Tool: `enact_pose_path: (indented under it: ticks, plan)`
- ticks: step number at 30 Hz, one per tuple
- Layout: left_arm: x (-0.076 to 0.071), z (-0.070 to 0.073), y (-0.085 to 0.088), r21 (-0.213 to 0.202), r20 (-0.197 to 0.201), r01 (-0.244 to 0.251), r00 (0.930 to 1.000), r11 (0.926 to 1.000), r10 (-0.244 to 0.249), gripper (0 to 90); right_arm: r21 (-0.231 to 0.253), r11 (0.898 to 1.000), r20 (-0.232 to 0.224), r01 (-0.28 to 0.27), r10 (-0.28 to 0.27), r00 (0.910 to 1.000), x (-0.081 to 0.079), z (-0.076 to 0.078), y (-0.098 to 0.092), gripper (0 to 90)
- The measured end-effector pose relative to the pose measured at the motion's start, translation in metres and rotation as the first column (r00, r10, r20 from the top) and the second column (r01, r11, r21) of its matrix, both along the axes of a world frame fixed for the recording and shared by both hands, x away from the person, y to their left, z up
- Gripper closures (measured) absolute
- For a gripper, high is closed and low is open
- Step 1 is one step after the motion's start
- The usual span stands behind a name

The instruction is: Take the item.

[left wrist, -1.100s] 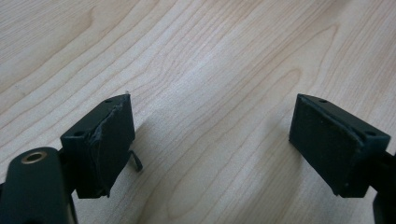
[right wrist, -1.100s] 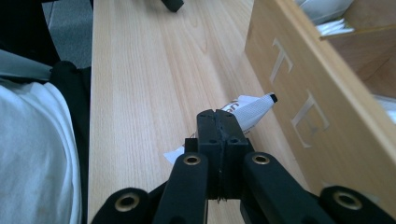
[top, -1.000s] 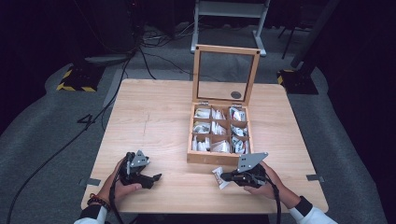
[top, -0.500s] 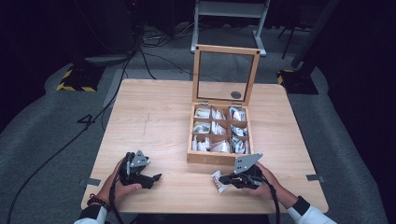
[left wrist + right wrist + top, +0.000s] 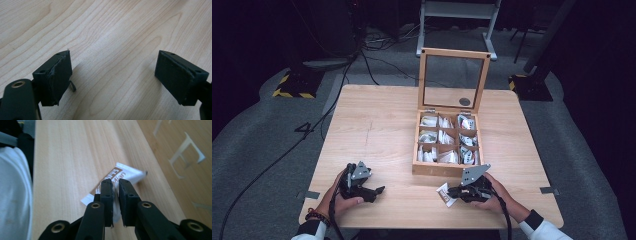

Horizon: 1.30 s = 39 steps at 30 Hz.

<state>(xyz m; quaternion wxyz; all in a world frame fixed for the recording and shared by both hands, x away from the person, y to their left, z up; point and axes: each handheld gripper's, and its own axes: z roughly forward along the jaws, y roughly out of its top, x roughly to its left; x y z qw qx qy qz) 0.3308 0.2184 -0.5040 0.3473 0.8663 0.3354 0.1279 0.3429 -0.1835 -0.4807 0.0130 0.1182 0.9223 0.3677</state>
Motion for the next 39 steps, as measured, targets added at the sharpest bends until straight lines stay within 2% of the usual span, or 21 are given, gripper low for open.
enact_pose_path:
  ticks: [8,16,22,25,29,32,36,39]
  plan:
    - [0.000,0.000,0.000,-0.003,-0.002,-0.002,1.0000,1.0000,0.002,14.7,-0.037,0.999,0.030,0.021,-0.020,0.9993,0.000,-0.001,-0.004,68.7]
    - [-0.001,0.000,0.000,-0.002,-0.001,-0.007,1.0000,1.0000,0.007,14.7,0.020,0.999,0.040,0.039,-0.040,0.9984,-0.002,0.011,-0.020,52.1]
    - [-0.002,0.000,-0.001,0.000,0.000,-0.022,0.9998,0.9998,0.022,14.7,0.016,0.999,0.073,0.038,-0.039,0.9965,-0.005,0.018,-0.027,44.1]
    - [-0.002,0.000,-0.002,-0.001,-0.001,-0.029,0.9996,0.9996,0.029,14.7,0.019,0.998,0.094,0.054,-0.056,0.9940,-0.006,0.023,-0.032,37.0]
    - [0.000,0.002,-0.003,0.019,-0.015,-0.025,0.9996,0.9995,0.025,14.5,0.036,0.996,0.105,0.080,-0.083,0.9910,-0.006,0.030,-0.041,34.7]
    - [0.002,0.003,-0.002,0.022,-0.023,-0.015,0.9996,0.9996,0.015,14.5,0.050,0.996,0.109,0.073,-0.078,0.9910,-0.006,0.037,-0.047,35.0]
    - [0.007,0.005,-0.002,0.034,-0.015,-0.042,0.9990,0.9986,0.042,16.0,0.081,0.990,0.117,0.118,-0.127,0.9849,-0.003,0.044,-0.057,34.4]
    - [0.011,0.008,-0.003,0.021,-0.008,-0.038,0.9992,0.9991,0.038,16.5,0.102,0.983,0.125,0.154,-0.166,0.9781,0.001,0.050,-0.065,34.2]
